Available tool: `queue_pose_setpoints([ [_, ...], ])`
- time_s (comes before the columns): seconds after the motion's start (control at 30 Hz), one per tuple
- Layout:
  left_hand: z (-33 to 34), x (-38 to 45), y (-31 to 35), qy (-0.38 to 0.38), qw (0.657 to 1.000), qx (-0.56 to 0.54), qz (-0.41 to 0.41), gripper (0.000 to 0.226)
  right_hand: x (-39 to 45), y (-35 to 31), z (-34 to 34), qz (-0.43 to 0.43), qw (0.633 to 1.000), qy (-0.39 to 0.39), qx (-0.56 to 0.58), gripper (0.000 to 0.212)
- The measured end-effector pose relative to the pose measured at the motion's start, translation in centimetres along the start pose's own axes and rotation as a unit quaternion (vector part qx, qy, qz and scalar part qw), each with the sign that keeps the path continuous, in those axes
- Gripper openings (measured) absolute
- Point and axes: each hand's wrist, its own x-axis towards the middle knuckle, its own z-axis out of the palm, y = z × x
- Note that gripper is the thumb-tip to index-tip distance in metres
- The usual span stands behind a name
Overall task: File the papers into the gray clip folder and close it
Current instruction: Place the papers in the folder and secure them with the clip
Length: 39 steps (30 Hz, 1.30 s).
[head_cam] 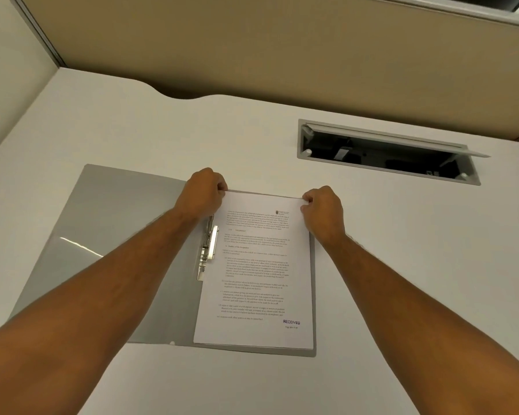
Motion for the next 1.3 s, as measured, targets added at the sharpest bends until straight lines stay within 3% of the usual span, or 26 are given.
queue_pose_setpoints([
  [0.2, 0.1, -0.4, -0.1, 0.019, 1.0, -0.003, -0.003, 0.017, -0.1, 0.2, 0.1, 0.0, 1.0, 0.0, 0.002, 0.018],
  [0.33, -0.5, -1.3, -0.2, 0.049, 0.998, -0.023, -0.032, 0.025, -1.1, -0.2, -0.2, 0.002, 0.999, 0.015, 0.031, 0.031],
  [0.43, -1.3, -2.7, -0.5, 0.055, 0.996, -0.045, -0.052, 0.016, -3.4, -0.5, -0.4, -0.041, 0.998, 0.028, 0.032, 0.03],
  [0.6, -1.8, -5.2, -0.9, 0.03, 0.992, -0.085, -0.09, 0.022, -10.2, 0.0, -0.1, -0.115, 0.993, 0.011, 0.0, 0.03],
  [0.9, -1.0, -7.0, -1.2, -0.017, 0.988, -0.105, -0.11, 0.027, -17.4, 2.7, 0.1, 0.107, 0.985, 0.02, 0.135, 0.039],
  [1.3, -1.4, -8.2, -0.4, -0.005, 0.984, -0.135, -0.113, 0.023, -17.7, 2.0, 0.1, 0.123, 0.98, 0.009, 0.154, 0.041],
])
